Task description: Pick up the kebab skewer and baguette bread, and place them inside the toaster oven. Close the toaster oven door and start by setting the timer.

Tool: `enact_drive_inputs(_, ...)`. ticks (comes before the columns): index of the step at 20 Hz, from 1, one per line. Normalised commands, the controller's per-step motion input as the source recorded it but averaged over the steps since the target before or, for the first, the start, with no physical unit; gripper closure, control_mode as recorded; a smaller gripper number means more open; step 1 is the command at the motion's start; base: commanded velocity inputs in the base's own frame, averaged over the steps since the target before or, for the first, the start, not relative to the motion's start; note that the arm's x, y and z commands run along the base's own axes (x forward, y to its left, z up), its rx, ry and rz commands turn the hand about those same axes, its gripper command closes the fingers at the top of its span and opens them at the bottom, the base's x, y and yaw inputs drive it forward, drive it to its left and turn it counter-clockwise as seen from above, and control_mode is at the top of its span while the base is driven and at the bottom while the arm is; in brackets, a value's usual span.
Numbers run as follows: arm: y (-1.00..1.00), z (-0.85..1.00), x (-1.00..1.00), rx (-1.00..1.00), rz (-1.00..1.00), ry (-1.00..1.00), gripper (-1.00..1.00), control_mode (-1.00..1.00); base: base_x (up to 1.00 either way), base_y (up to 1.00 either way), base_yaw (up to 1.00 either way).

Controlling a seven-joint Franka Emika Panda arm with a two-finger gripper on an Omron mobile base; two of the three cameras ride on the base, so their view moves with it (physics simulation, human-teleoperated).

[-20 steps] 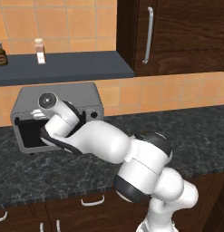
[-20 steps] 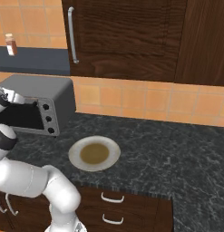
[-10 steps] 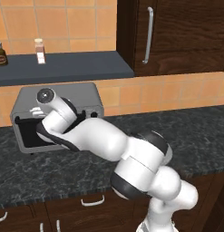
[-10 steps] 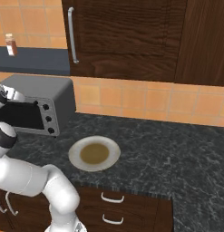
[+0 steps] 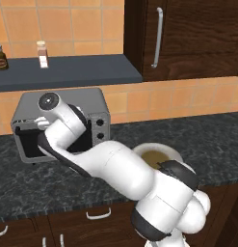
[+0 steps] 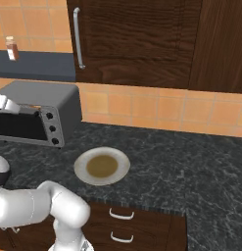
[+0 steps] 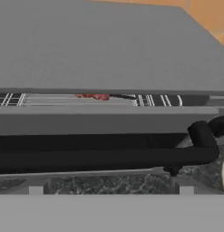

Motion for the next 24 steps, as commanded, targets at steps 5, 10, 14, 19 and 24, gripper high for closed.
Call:
enact_drive_inputs(5,-0.41,-0.03,-0.39,-0.01,-0.01,-0.03,-1.00,-1.00,0.00,0.00,0.00)
enact_drive_inputs(10,-0.28,-0.43,-0.05,-0.03,-0.02,-0.07,-1.00,-1.00,0.00,0.00,0.00)
enact_drive_inputs(14,-0.81,-0.23,-0.34,0.00,0.00,-0.07,-1.00,-1.00,0.00,0.00,0.00)
enact_drive_inputs(19,-0.59,-0.28,-0.07,0.00,0.04,-0.22,-1.00,-1.00,0.00,0.00,0.00)
enact_drive_inputs(24,-0.44,-0.31,0.00,0.06,0.09,-0.30,-1.00,-1.00,0.00,0.00,0.00)
